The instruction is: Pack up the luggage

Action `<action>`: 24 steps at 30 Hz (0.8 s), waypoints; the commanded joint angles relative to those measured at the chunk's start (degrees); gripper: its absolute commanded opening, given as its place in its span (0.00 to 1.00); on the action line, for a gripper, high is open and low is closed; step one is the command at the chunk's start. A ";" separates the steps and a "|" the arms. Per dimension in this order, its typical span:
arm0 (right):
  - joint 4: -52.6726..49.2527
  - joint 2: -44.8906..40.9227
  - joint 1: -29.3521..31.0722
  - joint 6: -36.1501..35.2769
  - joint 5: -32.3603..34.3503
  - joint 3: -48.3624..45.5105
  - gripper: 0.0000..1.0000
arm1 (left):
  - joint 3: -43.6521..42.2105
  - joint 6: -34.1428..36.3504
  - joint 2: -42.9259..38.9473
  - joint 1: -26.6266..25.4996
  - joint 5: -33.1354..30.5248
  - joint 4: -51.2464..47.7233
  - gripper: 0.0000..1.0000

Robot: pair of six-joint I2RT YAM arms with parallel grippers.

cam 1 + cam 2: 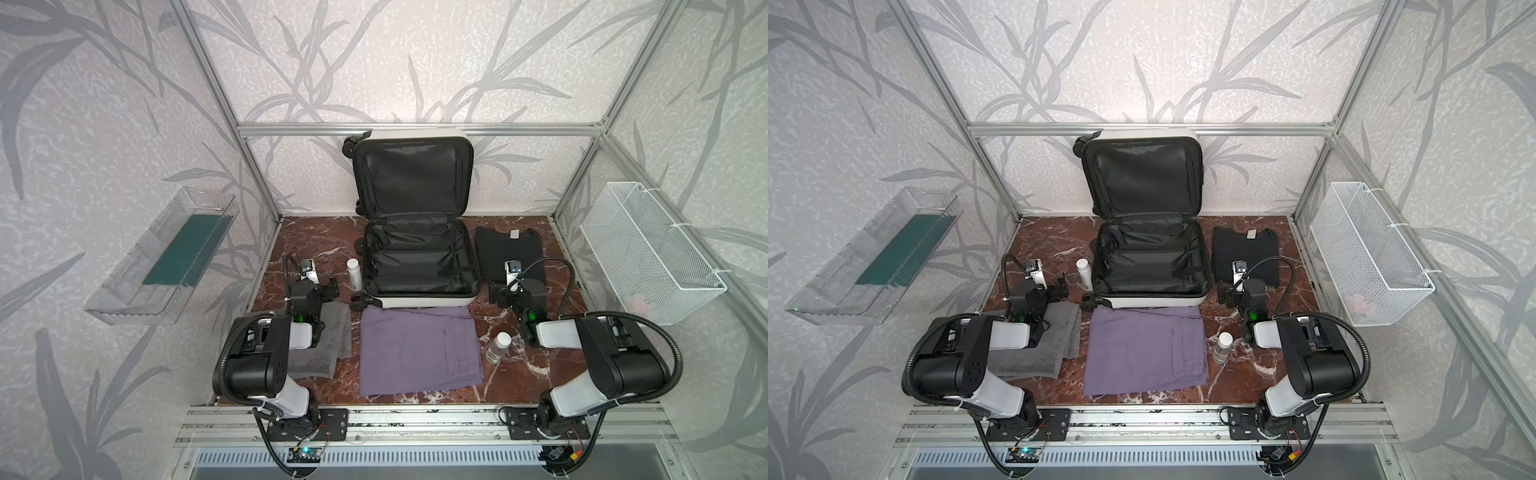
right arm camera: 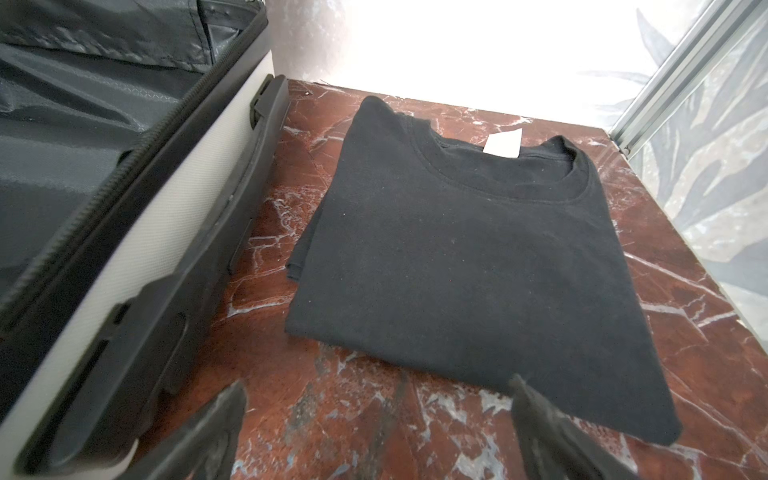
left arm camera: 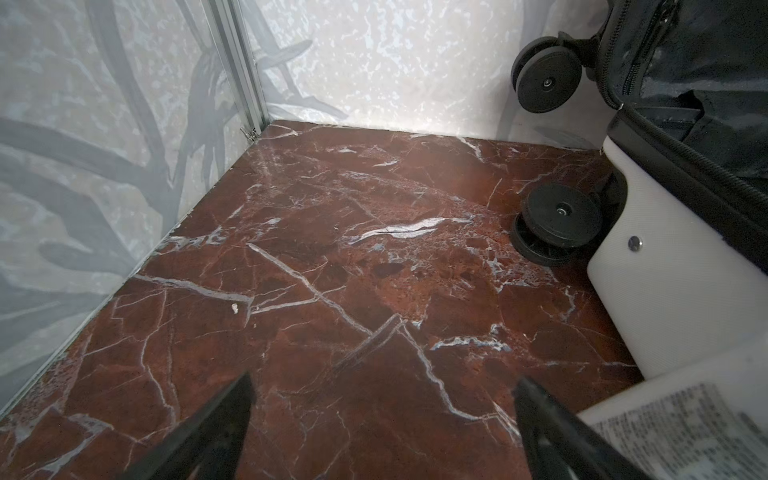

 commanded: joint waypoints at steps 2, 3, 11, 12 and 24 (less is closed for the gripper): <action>0.16 -1.08 -0.20 -0.22 -0.28 1.07 0.99 | -0.05 1.03 0.48 -0.13 0.35 0.80 0.99; 0.17 -1.08 -0.20 -0.23 -0.28 1.07 0.99 | -0.02 1.03 0.48 -0.11 0.34 0.82 0.99; 0.17 -1.04 -0.20 -0.17 -0.28 1.07 0.99 | -0.05 0.85 0.50 -0.07 0.16 0.78 0.99; 0.16 -1.04 -0.20 -0.20 -0.29 1.07 0.99 | 0.04 0.85 0.48 -0.14 0.19 0.78 0.99; -9.47 -8.89 -0.20 1.63 4.22 2.73 0.99 | -0.86 -0.55 -2.14 -0.08 -3.86 0.32 0.99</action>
